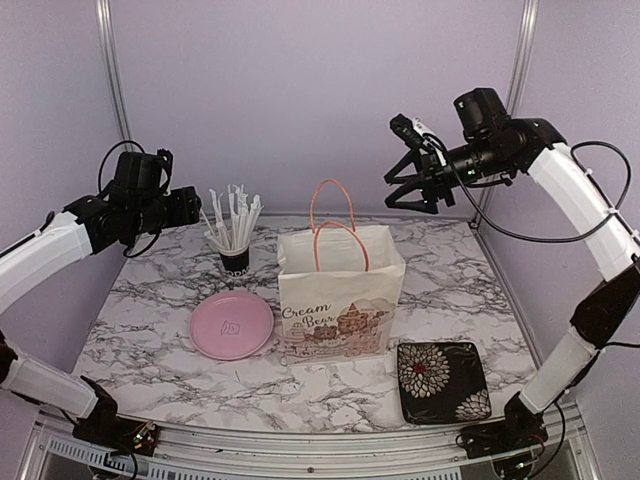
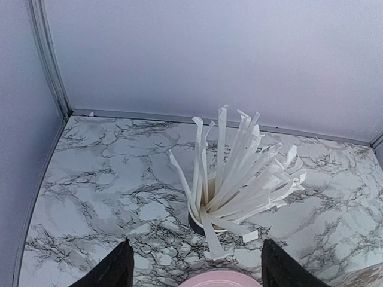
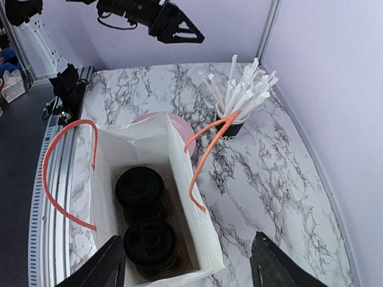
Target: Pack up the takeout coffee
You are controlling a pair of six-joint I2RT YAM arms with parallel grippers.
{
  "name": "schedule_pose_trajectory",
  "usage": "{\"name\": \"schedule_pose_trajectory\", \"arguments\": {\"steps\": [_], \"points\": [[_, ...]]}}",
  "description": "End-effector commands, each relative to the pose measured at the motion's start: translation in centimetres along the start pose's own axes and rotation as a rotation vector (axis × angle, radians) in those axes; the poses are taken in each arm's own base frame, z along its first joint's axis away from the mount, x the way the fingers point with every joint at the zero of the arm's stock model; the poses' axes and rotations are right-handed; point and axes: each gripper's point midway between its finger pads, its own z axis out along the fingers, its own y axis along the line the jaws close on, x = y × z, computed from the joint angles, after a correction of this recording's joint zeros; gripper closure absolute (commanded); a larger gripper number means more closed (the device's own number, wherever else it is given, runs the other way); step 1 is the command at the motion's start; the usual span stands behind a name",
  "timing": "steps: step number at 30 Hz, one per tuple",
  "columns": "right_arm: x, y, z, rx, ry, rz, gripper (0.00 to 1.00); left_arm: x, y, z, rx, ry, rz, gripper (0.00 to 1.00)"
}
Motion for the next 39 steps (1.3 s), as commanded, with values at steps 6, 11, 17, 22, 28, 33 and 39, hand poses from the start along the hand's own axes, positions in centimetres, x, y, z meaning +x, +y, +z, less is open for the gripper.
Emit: {"name": "schedule_pose_trajectory", "arguments": {"steps": [6,11,17,22,28,33,39], "points": [[7.9,-2.6,-5.8,0.232,-0.042,0.103,0.3,-1.2,1.3,4.1,-0.007,0.07,-0.096,0.34],[11.9,-3.5,-6.8,0.285,-0.091,0.169,0.3,-1.2,1.9,6.2,-0.019,0.093,-0.131,0.34],[14.8,-4.0,-6.0,0.285,-0.115,0.209,0.3,-1.2,2.2,8.6,-0.007,0.126,-0.153,0.35],[16.3,-4.2,-5.2,0.279,-0.092,0.221,0.3,-0.9,2.9,10.0,-0.053,0.137,-0.166,0.37],[17.6,-3.9,-4.6,0.274,-0.074,0.228,0.3,-0.2,2.9,11.9,-0.072,0.169,-0.169,0.39],[17.9,-3.9,-4.5,0.274,-0.068,0.229,0.31,0.2,2.8,12.9,-0.084,0.187,-0.172,0.54],[18.2,-4.0,-4.4,0.274,-0.063,0.233,0.32,-0.2,2.9,12.6,-0.085,0.181,-0.174,0.82]]}}
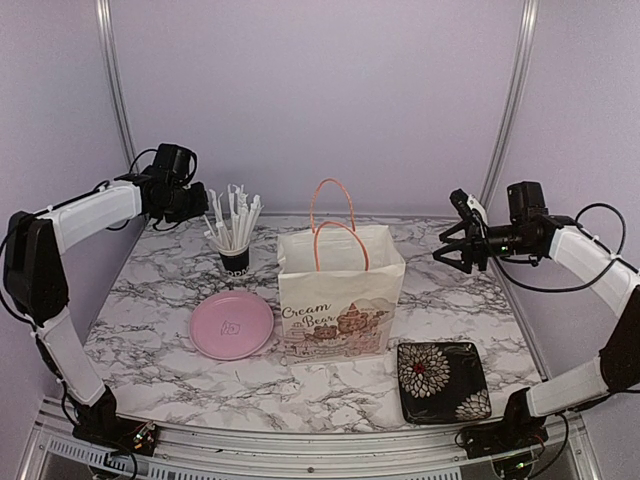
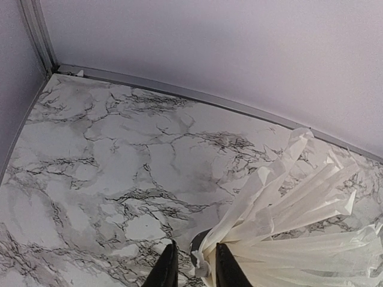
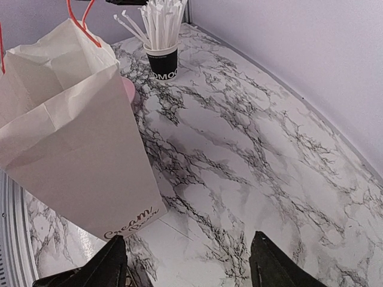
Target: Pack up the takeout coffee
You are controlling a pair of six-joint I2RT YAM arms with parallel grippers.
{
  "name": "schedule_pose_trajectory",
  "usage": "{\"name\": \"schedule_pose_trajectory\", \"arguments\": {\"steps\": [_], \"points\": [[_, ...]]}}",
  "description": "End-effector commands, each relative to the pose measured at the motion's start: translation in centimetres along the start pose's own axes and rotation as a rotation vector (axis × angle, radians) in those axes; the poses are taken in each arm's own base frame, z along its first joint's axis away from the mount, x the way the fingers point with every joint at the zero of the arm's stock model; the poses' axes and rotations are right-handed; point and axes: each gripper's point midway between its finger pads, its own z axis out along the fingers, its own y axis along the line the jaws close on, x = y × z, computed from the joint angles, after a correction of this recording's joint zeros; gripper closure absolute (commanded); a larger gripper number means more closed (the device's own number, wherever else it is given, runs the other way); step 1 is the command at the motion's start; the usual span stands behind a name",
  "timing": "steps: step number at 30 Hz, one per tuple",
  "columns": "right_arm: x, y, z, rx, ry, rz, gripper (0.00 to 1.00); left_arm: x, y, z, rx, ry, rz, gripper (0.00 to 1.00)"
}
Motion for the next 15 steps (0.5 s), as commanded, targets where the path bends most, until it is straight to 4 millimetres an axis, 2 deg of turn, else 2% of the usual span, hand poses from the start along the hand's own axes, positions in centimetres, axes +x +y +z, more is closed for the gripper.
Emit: {"name": "schedule_pose_trajectory", "arguments": {"steps": [1,3,7,15], "points": [[-0.3,-0.4,0.0,0.009,-0.012,-0.026,0.32,-1.2,0.0,-1.1,-0.007,-0.021,-0.002,0.84],[-0.3,-0.4,0.0,0.008,-0.01,-0.027,0.32,-1.9,0.0,-2.3,-0.01,-0.041,0.001,0.9],[0.0,-0.5,0.2,0.007,-0.004,-0.021,0.33,-4.0,-0.4,-6.2,-0.012,-0.106,0.02,1.0],[0.3,-0.8,0.3,0.013,0.006,-0.02,0.33,-7.5,-0.5,-14.7,-0.002,-0.218,0.051,1.0]]}}
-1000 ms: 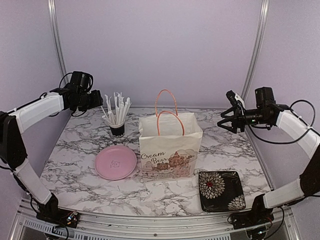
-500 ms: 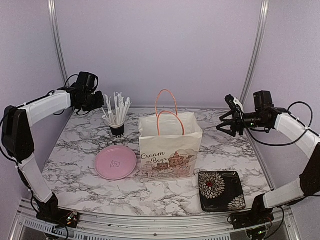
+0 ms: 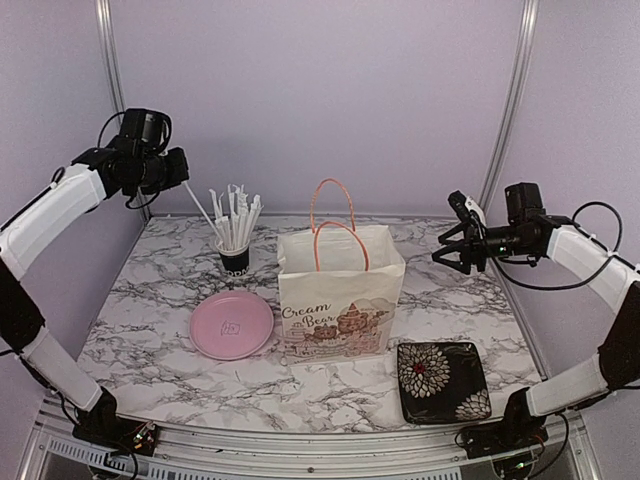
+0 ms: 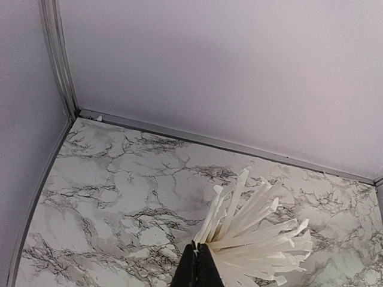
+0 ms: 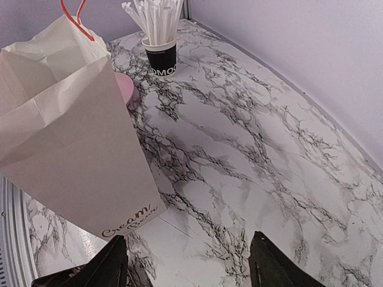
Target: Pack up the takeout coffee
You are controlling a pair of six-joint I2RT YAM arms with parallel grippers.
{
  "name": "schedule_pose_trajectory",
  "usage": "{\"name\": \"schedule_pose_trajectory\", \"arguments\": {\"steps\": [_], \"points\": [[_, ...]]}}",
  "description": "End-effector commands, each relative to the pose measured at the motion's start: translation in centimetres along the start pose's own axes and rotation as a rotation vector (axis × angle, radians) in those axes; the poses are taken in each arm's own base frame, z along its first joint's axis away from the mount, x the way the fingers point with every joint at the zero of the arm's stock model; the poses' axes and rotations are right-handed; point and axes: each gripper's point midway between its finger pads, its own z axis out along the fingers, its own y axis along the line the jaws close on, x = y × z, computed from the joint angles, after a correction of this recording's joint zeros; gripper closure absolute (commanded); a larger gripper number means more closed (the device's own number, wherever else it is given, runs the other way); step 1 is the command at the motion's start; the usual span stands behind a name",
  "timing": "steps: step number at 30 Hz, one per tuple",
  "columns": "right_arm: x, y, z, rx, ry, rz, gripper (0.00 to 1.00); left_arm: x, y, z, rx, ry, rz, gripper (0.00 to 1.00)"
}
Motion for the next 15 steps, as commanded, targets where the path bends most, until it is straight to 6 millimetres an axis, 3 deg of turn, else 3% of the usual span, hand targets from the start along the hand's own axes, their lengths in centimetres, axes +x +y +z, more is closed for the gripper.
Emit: {"name": "schedule_pose_trajectory", "arguments": {"steps": [1,7,10,15], "points": [[-0.2,-0.5,-0.1,0.019,-0.006,-0.027,0.33,-3.5,0.6,-6.7,-0.009,-0.098,0.03,1.0],[0.0,-0.5,0.2,0.006,-0.003,-0.02,0.33,-7.0,0.1,-14.3,0.089,-0.228,0.025,1.0],[0.2,-0.7,0.3,0.005,0.003,-0.019,0.34,-7.5,-2.8,-17.3,0.268,-0.234,0.042,1.0],[0.1,-0.5,0.3,0.001,0.0,-0.022,0.34,-6.3,-9.2,-22.8,0.612,-0.189,0.081,1.0]]}}
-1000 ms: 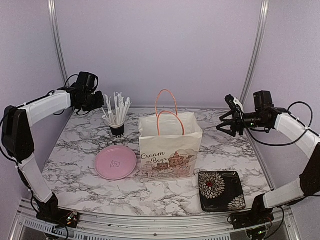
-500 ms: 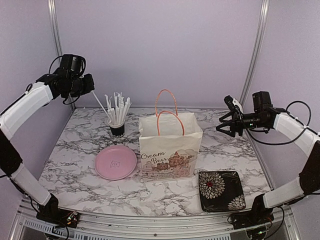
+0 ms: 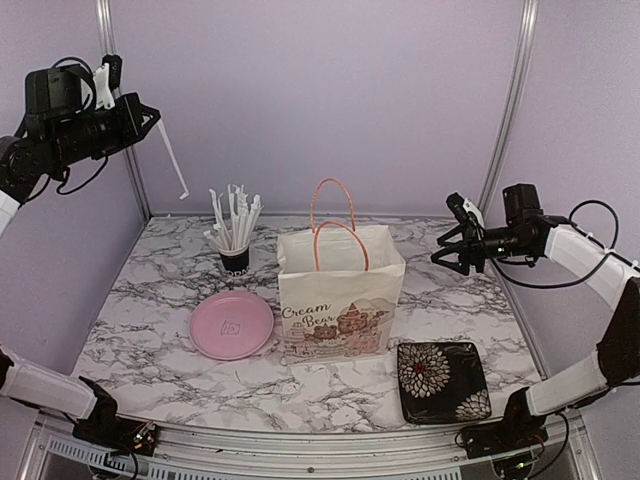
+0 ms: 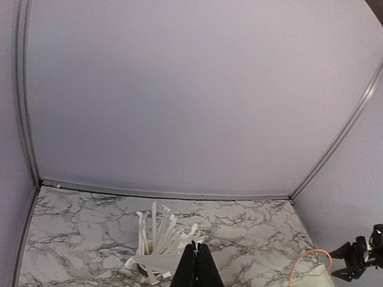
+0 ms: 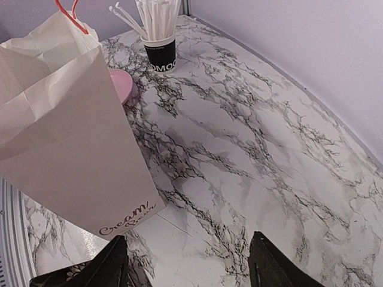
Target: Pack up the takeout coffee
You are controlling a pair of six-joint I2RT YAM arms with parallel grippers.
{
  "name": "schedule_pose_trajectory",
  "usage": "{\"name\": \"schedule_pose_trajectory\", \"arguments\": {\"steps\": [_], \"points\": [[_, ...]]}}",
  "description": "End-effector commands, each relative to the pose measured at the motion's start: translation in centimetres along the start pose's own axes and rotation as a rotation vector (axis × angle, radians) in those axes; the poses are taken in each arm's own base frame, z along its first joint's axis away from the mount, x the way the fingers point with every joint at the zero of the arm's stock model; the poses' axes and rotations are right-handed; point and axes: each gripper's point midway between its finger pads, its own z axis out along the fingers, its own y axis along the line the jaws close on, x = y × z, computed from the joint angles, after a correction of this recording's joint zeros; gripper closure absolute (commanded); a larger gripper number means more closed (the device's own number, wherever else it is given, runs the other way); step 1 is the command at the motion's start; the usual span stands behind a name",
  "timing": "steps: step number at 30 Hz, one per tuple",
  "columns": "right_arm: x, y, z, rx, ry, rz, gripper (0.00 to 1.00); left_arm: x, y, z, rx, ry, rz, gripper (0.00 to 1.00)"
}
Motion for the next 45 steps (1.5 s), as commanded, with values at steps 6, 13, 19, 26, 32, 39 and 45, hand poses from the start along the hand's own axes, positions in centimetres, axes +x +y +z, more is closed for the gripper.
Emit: {"name": "schedule_pose_trajectory", "arguments": {"steps": [6,13,19,26,32,39,45], "points": [[-0.2,-0.1,-0.2,0.009,-0.009,-0.037,0.34,2.1,-12.0,-4.7,0.512,0.131,-0.04,1.0],[-0.2,0.2,-0.5,0.022,-0.01,-0.056,0.34,4.3,-18.1,-5.7,0.701,0.19,-0.076,1.0],[-0.2,0.4,-0.7,0.034,-0.015,-0.067,0.34,7.0,-21.0,-3.9,0.737,0.227,-0.084,1.0],[0.1,0.3,-0.6,0.035,-0.008,-0.068,0.34,11.6,-26.0,-0.9,0.807,0.271,-0.092,1.0],[0.5,0.2,-0.4,0.032,0.002,-0.063,0.34,15.6,-28.4,1.5,0.816,0.33,-0.081,1.0],[0.8,0.2,-0.2,0.028,0.01,-0.063,0.34,21.0,-28.8,3.2,0.788,0.441,-0.084,1.0],[1.1,0.0,0.0,0.019,0.02,-0.055,0.34,23.3,-26.8,3.5,0.706,0.506,-0.004,0.71]]}}
